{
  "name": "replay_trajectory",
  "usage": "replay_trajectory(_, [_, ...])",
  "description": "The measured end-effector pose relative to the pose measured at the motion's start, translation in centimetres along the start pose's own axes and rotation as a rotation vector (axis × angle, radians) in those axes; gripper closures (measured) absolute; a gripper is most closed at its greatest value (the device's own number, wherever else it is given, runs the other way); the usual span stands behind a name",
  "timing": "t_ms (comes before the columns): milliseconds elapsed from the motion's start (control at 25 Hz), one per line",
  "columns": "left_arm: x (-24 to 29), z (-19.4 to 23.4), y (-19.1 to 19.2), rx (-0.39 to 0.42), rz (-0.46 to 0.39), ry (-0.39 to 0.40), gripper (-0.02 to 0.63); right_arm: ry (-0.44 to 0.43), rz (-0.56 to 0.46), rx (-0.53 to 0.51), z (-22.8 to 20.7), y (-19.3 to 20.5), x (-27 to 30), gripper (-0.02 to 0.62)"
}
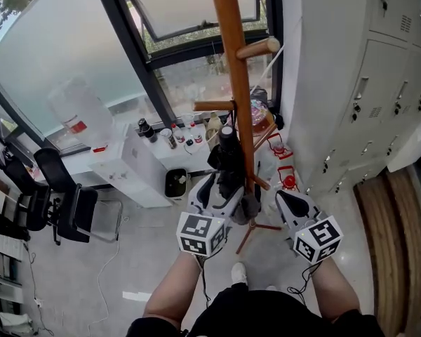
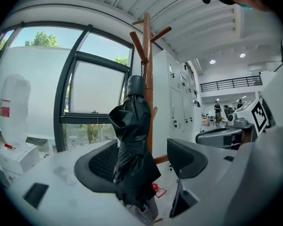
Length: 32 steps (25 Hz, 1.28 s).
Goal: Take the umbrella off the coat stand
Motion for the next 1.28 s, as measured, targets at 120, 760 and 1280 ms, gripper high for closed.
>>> replay_trajectory(120, [1.4,0.7,-0.2,0.015,0.005,0.023,0.298,0.013,0.007,0.003,-0.3,0.2,0.5,0.541])
replay_trajectory(760, [5.5,1.6,-0.4,0.025,0.014,0.140,0.296,0.059,0.017,0.015,-2.1,0.2,2.4,0.541])
replay_trajectory(1280, [7.0,1.4,0.1,0.028,0.029,0.208,0.298,0.091,0.012,0.034,-3.1,0.7,3.1,0.541])
Point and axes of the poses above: the fingertips, and each gripper's own axes: x forward along the fingers, z to its left, y out of its underside, the point moved 3 cm from there along -x, backward along the fingers, and after that the axes turned 3 degrees about -y, right-handed, at the moved point
